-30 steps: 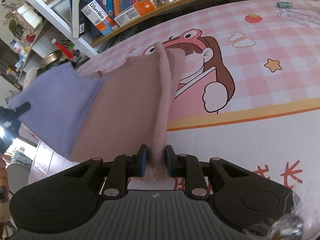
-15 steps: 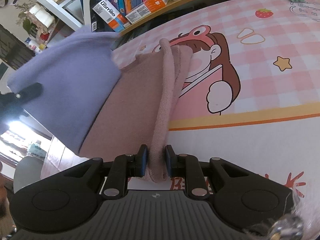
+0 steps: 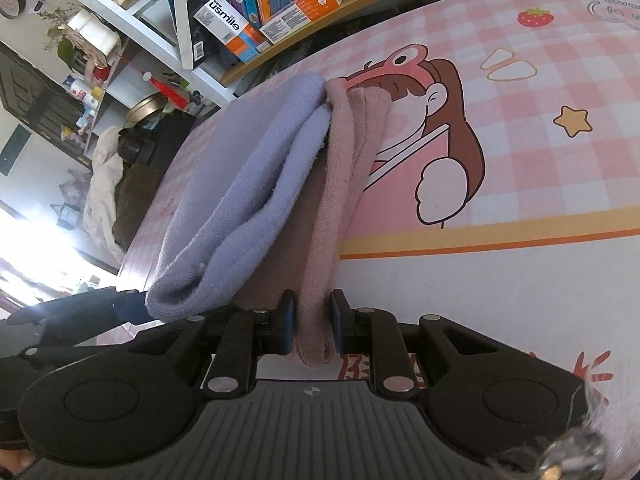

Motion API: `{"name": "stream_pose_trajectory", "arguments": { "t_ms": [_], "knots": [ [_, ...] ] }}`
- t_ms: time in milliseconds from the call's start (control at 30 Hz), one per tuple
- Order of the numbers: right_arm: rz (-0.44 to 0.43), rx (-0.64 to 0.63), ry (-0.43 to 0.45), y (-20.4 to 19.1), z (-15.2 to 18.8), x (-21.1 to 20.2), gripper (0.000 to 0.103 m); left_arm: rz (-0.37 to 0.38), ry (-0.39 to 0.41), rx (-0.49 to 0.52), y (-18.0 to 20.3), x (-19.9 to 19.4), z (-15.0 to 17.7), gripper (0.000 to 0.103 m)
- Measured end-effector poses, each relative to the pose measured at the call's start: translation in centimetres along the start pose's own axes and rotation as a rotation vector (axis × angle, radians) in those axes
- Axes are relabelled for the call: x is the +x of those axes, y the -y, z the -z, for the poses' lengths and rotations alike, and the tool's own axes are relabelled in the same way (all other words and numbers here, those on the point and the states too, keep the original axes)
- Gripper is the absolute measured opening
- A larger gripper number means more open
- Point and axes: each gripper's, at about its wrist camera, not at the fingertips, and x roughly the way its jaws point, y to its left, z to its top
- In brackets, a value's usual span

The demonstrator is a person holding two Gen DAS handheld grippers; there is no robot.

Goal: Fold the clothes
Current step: 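Lift the hem with both grippers and fold it over toward the collar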

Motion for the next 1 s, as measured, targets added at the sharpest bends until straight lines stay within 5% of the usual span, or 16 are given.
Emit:
{"name": "stream_pose_trajectory", "arguments": {
  "t_ms": [333, 533, 767, 833, 900, 1000],
  "knots": [
    [-0.011, 0.006, -0.002, 0.4, 0.3, -0.3, 0.018, 0.092, 0.177, -0.104, -2.2, -5.2, -0.5, 0.053],
    [-0.01, 0.02, 0.006, 0.5, 0.4, -1.1, 0.02, -0.014, 0.118, -0.019, -1.1, -2.7, -1.7, 0.066],
    [-0.04, 0.101, 0.019, 1.8, 0.7, -1.6, 0.015, -0.105, 0.034, 0.068, 0.3, 0.6, -2.8, 0.066],
    [-0.042, 0.094, 0.018, 1.7, 0.9, -1.5, 0.013, -0.093, 0.016, 0.069, 0.4, 1.3, -2.7, 0.057],
    [-0.042, 0.085, 0.017, 1.5, 0.9, -1.4, 0.011, -0.069, 0.016, 0.05, 0.3, 1.8, -2.5, 0.015],
    [-0.047, 0.09, 0.017, 1.6, 0.9, -1.3, 0.009, -0.009, 0.097, -0.06, -0.2, 0.3, -2.7, 0.009]
  ]
}}
